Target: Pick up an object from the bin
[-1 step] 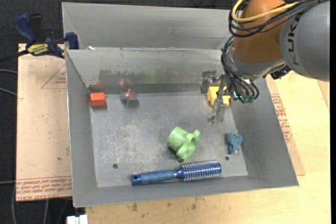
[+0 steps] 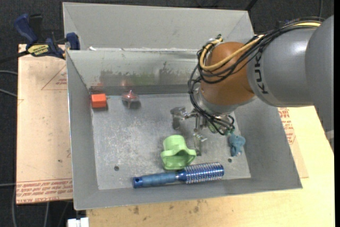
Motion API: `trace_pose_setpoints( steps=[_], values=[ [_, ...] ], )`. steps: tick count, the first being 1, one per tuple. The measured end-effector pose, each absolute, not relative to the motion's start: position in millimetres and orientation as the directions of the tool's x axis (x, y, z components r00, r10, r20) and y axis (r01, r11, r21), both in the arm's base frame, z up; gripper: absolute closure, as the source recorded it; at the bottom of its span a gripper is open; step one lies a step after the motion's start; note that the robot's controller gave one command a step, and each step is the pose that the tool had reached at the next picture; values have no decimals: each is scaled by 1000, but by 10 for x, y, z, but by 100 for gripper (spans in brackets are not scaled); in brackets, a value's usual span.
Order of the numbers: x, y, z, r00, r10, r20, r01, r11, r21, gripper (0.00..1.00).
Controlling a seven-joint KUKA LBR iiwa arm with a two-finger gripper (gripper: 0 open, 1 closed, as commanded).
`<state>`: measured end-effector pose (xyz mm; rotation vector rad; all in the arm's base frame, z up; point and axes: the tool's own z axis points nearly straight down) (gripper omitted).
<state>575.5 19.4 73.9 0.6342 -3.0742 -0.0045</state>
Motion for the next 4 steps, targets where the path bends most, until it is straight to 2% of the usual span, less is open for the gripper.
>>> trace_pose_setpoints(
  steps=[1, 2, 3, 4],
  values=[
    [5286, 461, 739, -819, -574, -23, -574, 819, -12, 0],
    [5153, 498, 774, -737, -675, -40, -674, 738, -25, 0],
    [5157, 504, 778, -740, -671, -44, -671, 741, -24, 100],
    [4825, 398, 2103, -745, -667, -8, -667, 745, -5, 100]
  ],
)
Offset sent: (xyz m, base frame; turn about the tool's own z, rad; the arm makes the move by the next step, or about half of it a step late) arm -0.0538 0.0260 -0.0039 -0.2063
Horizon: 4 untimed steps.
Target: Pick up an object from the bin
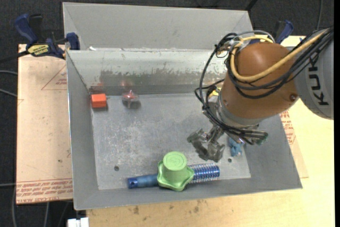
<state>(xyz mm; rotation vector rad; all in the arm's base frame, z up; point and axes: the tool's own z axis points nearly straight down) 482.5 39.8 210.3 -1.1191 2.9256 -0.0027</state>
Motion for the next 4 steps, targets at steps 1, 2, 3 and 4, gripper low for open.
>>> trace_pose_setpoints(
  steps=[1, 2, 3, 4],
  values=[
    [4831, 378, 1483, -788, -615, 3, -615, 788, 4, 100],
    [4842, 380, 1508, -788, -616, -1, -616, 788, 1, 0],
    [5356, 193, 1312, -755, -656, -5, -656, 755, -2, 0],
    [4963, 125, 1016, -709, -706, -3, -706, 709, 0, 0]
  ],
)
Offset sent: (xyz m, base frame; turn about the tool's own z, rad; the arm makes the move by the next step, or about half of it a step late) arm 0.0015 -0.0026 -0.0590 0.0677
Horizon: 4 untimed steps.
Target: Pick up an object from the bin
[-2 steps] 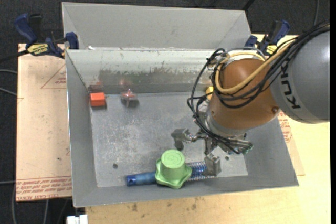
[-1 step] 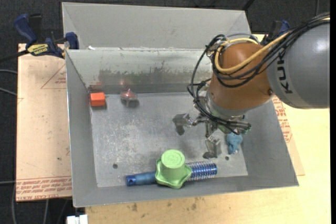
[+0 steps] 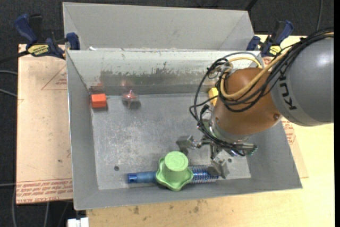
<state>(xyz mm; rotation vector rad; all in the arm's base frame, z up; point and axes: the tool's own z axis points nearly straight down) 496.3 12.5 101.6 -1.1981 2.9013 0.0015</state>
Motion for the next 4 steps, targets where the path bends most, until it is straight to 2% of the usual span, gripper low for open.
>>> trace_pose_setpoints(
  steps=[1, 2, 3, 4],
  values=[
    [4902, -1284, 1197, -674, -739, 0, -739, 674, -4, 0],
    [5545, -1278, 690, -590, -808, -15, -808, 589, 11, 0],
    [5529, -1361, 698, -589, -808, -4, -808, 589, 2, 100],
    [5701, -1291, 2068, -585, -811, -7, -811, 585, -10, 100]
  ],
)
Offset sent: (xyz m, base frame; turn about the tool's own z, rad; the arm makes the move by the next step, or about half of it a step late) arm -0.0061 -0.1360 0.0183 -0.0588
